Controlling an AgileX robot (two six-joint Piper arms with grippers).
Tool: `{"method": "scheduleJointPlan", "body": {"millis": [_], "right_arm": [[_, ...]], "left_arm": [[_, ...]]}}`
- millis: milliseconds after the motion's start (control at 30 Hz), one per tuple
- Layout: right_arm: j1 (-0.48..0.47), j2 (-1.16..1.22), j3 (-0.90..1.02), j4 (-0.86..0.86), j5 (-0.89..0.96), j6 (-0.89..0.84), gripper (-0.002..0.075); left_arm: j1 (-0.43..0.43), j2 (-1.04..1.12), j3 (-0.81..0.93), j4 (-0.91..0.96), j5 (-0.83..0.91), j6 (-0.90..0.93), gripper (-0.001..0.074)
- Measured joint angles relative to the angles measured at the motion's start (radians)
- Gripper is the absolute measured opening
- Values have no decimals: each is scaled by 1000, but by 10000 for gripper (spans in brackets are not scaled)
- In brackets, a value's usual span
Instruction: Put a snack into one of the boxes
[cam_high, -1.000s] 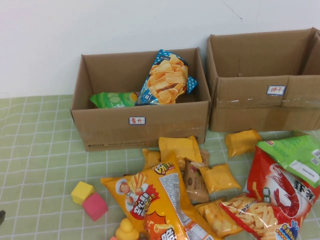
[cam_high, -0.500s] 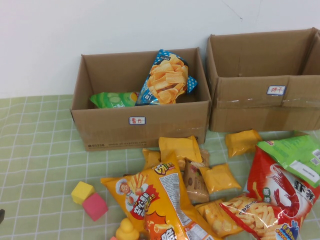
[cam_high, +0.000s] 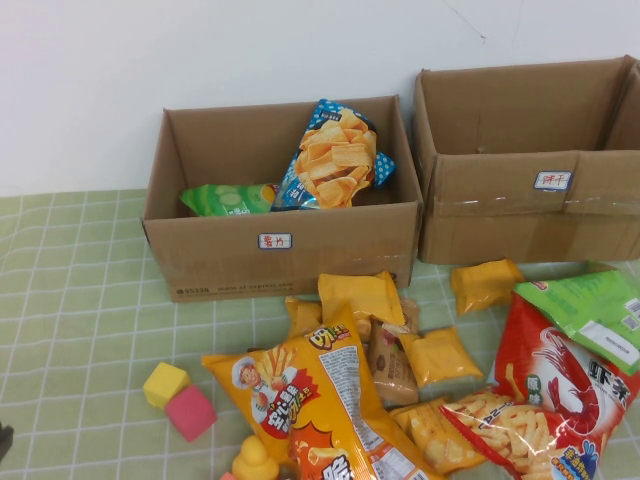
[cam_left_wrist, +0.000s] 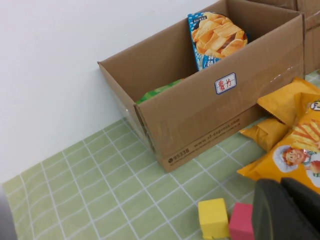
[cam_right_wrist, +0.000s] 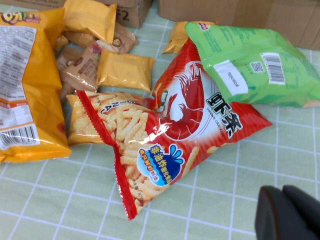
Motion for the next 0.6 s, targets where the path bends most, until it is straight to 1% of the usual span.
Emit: {"method": "scheduleJointPlan", "body": {"millis": [67, 133, 267, 433, 500, 533, 600], "right_arm": [[0, 0, 0, 0, 0, 0, -2], [0, 0, 0, 0, 0, 0, -2], [0, 0, 0, 0, 0, 0, -2], [0, 0, 0, 0, 0, 0, -2], [0, 0, 0, 0, 0, 0, -2], [0, 0, 0, 0, 0, 0, -2], [0, 0, 0, 0, 0, 0, -2]], "left_arm": [[18, -34, 25, -20, -2, 0, -2], [57, -68, 46, -36, -4, 0, -2], [194, -147, 95, -123, -12, 16, -2], [364, -167, 201, -279, -55, 142, -2], [409, -167, 254, -331, -93, 174, -2], [442, -167, 310, -362, -143, 193, -2], [454, -168, 327, -360, -146, 206, -2]]}}
